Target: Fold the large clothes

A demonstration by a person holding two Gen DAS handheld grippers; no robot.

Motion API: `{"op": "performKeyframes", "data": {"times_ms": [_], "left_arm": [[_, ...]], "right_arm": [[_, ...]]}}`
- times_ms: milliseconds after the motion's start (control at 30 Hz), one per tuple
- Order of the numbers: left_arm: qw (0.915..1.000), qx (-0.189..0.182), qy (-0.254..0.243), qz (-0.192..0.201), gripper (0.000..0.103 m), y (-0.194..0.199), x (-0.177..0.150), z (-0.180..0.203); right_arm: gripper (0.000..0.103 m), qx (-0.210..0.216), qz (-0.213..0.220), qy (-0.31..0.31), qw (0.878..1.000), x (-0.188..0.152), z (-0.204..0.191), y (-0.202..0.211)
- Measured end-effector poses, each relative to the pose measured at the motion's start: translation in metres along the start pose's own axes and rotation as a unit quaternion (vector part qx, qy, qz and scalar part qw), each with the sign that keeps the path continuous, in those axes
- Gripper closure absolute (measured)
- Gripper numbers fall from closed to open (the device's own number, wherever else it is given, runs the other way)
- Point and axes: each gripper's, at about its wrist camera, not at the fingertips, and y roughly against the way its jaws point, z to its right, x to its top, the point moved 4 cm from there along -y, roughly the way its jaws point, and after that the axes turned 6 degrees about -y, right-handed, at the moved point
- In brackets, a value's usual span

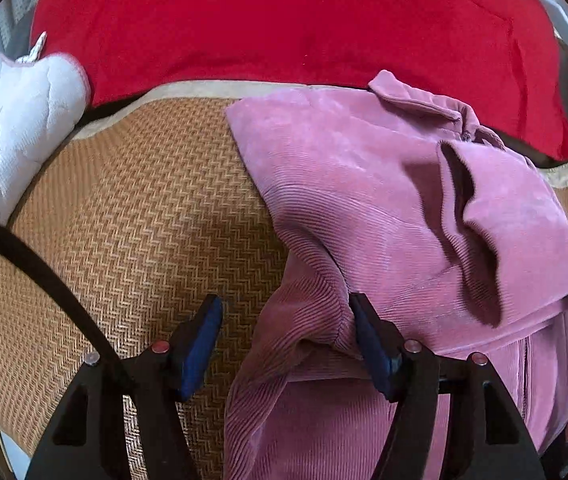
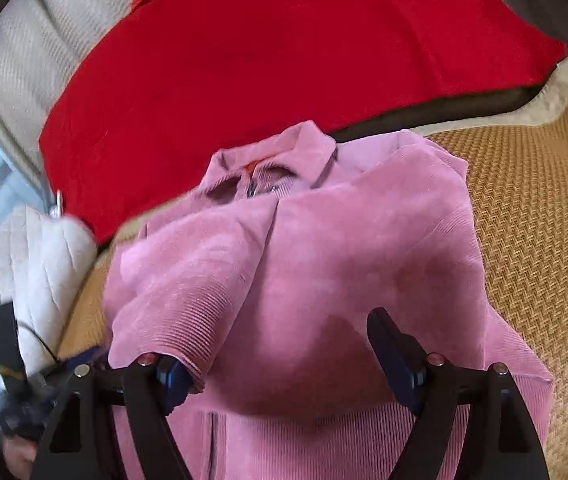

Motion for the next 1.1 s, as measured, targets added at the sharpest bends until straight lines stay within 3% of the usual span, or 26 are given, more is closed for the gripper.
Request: {"op": "performKeyframes", "data": {"times_ms": [133,200,333,400,433,500,567,600,667,733,800,867,933,1000,1100], "left_arm": [[1.0,0.007,-0.006,0.003,0.035,0.002,-0.002,-0.001],[0.9998,0.014,-0.012,0.004,0.035,0.001,-0.003,0.001],[0.9996,0.019,-0.018,0.006,0.035,0.002,-0.003,0.002],[0.9996,0.017,-0.02,0.007,0.035,0.001,-0.003,0.002],[0.9996,0.018,-0.022,0.007,0.035,0.001,-0.004,0.002],[0.9994,0.021,-0.027,0.008,0.035,-0.002,-0.004,0.003],[0.9993,0.021,-0.028,0.008,0.035,-0.003,-0.004,0.002],[0.9994,0.018,-0.027,0.009,0.035,-0.002,-0.005,0.002],[0.9996,0.013,-0.022,0.008,0.035,-0.001,-0.005,0.002],[0.9994,0.02,-0.025,0.008,0.035,0.001,-0.006,0.002],[0.9992,0.026,-0.028,0.009,0.035,0.004,-0.005,0.002],[0.9991,0.029,-0.024,0.018,0.035,0.01,-0.004,0.001],[0.9986,0.028,-0.021,0.041,0.035,0.021,-0.001,0.001],[0.9963,0.029,-0.025,0.077,0.035,0.036,0.004,0.004],[0.9936,0.026,-0.038,0.103,0.035,0.042,0.008,0.014]], "right_arm": [[0.021,-0.055,0.0,0.132,0.99,-0.001,-0.032,-0.007],[0.021,-0.079,0.015,0.184,0.98,0.002,-0.047,-0.011],[0.021,-0.129,0.045,0.291,0.947,0.003,-0.081,-0.027],[0.021,-0.137,0.065,0.322,0.934,0.004,-0.092,-0.033],[0.023,-0.134,0.078,0.322,0.934,0.012,-0.091,-0.034],[0.023,-0.111,0.096,0.271,0.951,0.028,-0.085,-0.024],[0.023,-0.043,0.108,0.122,0.986,0.056,-0.053,0.001],[0.022,-0.012,0.109,0.032,0.993,0.068,-0.028,0.012],[0.021,0.032,0.091,-0.095,0.991,0.073,0.016,0.02],[0.021,0.043,0.069,-0.159,0.984,0.063,0.05,0.022],[0.021,0.026,0.073,-0.184,0.98,0.051,0.075,0.03],[0.021,0.037,0.074,-0.234,0.969,0.04,0.103,0.04],[0.02,0.038,0.086,-0.242,0.966,0.039,0.113,0.049],[0.022,0.037,0.091,-0.204,0.974,0.05,0.106,0.053],[0.04,0.024,0.067,-0.128,0.989,0.063,0.081,0.048]]}}
